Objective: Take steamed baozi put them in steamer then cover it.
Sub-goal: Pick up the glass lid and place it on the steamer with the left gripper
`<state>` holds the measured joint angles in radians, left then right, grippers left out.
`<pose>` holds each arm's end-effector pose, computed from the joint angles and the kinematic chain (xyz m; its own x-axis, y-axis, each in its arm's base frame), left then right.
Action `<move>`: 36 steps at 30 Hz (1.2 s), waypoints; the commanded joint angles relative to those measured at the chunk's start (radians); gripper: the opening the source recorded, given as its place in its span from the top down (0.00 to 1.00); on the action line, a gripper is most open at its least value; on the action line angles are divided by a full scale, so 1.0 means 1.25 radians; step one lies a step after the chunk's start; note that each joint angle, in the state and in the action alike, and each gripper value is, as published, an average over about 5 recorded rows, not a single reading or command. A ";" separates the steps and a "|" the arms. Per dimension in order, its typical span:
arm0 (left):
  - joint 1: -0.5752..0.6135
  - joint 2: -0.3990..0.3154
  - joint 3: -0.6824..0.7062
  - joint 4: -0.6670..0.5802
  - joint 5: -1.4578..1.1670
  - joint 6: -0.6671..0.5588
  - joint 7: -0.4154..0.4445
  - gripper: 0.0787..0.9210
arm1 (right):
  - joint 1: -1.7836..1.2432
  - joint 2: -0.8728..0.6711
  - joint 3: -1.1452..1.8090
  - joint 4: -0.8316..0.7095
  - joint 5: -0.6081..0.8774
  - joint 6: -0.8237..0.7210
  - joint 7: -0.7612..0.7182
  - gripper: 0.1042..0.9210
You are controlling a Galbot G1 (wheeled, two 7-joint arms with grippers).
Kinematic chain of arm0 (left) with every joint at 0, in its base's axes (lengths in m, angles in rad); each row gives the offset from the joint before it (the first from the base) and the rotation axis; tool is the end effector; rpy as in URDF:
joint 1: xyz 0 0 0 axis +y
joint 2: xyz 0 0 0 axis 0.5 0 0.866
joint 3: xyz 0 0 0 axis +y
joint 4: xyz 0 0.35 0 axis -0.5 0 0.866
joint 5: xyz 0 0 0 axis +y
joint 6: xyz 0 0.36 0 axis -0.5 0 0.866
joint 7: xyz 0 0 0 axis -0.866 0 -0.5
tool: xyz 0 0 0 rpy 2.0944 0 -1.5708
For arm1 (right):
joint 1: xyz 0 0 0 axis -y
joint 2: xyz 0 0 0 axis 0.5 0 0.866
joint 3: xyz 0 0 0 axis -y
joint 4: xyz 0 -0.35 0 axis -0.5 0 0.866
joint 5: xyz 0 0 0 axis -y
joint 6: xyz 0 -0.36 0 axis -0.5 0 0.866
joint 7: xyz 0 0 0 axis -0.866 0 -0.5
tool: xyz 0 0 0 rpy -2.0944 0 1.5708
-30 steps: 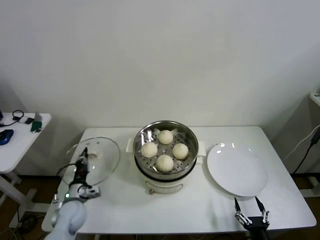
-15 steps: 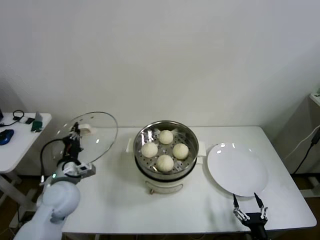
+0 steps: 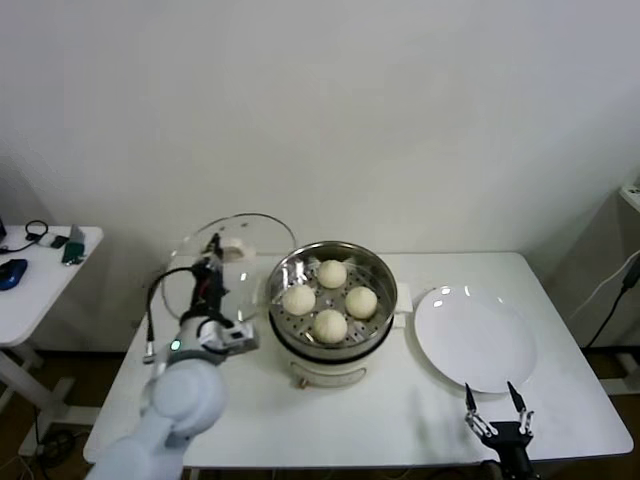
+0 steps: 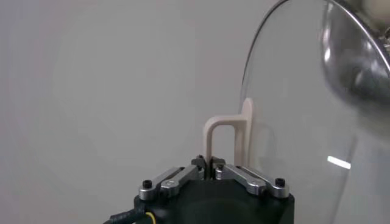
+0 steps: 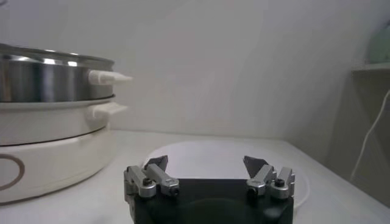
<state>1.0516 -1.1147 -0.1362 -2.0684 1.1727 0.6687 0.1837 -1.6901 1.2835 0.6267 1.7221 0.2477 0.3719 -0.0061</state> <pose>0.2920 -0.0288 -0.2139 -0.9923 -0.1072 -0.0623 -0.0767 0.1366 0.9877 0.1195 -0.1189 -0.4309 -0.9949 0.0261 0.0970 0.0193 0.9973 -0.0707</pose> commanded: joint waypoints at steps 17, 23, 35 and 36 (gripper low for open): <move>-0.090 -0.374 0.232 0.249 0.352 0.012 0.064 0.93 | 0.006 -0.011 0.012 -0.014 0.027 0.020 0.004 0.12; -0.095 -0.376 0.232 0.278 0.356 0.012 0.066 0.93 | 0.005 -0.018 0.013 -0.019 0.036 0.024 0.005 0.12; -0.085 -0.354 0.221 0.284 0.369 0.007 0.085 0.93 | 0.004 -0.020 0.015 -0.021 0.038 0.027 0.006 0.12; -0.085 -0.354 0.221 0.285 0.369 0.007 0.085 0.93 | 0.004 -0.020 0.015 -0.021 0.038 0.027 0.006 0.12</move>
<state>0.9478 -1.5385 0.1308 -1.7461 1.6097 0.6772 0.2797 -1.6845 1.2599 0.6439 1.6970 0.2922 0.4042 0.0010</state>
